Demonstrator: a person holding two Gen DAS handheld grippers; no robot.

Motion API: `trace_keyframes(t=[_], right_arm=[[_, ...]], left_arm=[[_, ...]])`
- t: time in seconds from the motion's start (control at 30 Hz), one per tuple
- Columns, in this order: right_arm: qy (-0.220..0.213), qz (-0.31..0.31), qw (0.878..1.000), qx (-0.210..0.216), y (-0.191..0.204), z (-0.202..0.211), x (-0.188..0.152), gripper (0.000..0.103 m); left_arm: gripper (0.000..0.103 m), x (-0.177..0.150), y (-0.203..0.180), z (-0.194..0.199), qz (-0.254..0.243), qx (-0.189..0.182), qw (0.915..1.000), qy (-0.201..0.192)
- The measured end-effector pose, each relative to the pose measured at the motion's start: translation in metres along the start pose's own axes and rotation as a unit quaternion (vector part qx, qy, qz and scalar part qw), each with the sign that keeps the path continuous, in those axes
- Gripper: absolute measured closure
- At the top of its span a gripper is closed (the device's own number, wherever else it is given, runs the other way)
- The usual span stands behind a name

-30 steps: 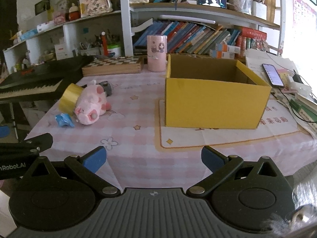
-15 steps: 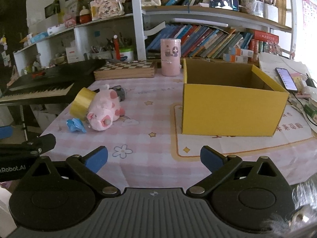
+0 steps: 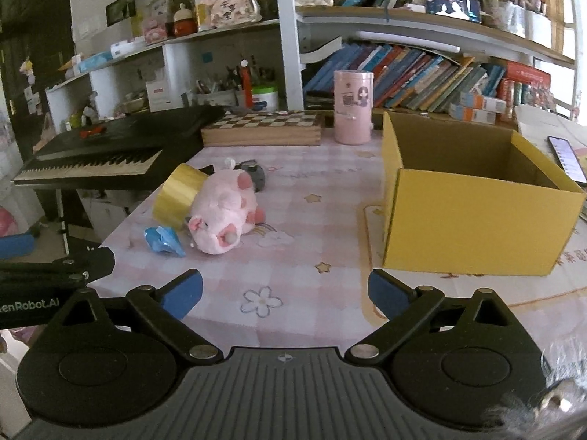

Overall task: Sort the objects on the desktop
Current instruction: 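Reach left tool to the blue wrapped item while right tool reaches the pink plush pig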

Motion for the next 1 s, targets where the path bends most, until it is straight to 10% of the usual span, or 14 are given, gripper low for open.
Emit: trace_keyframes(t=[0.73, 1.0], right_arm=[[0.031, -0.03, 0.998, 0.047, 0.012, -0.094, 0.044, 0.005], [0.049, -0.038, 0.996, 0.064, 0.012, -0.122, 0.053, 0.007]], left_arm=[[0.002, 0.009, 0.017, -0.082, 0.012, 0.001, 0.9982, 0.059], [0.026, 0.005, 0.011, -0.116, 0.009, -0.012, 0.995, 0.099]])
Point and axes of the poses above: each gripper's, at about its wrist camera, not at the fingertips, and z roughly against the way its jaws point, y to its left, x to its top, the point moved 9 cm from there along -z, roughly the way its jaws point, and after that the axes turned 5 degrees about z, right-handed, at the moved point
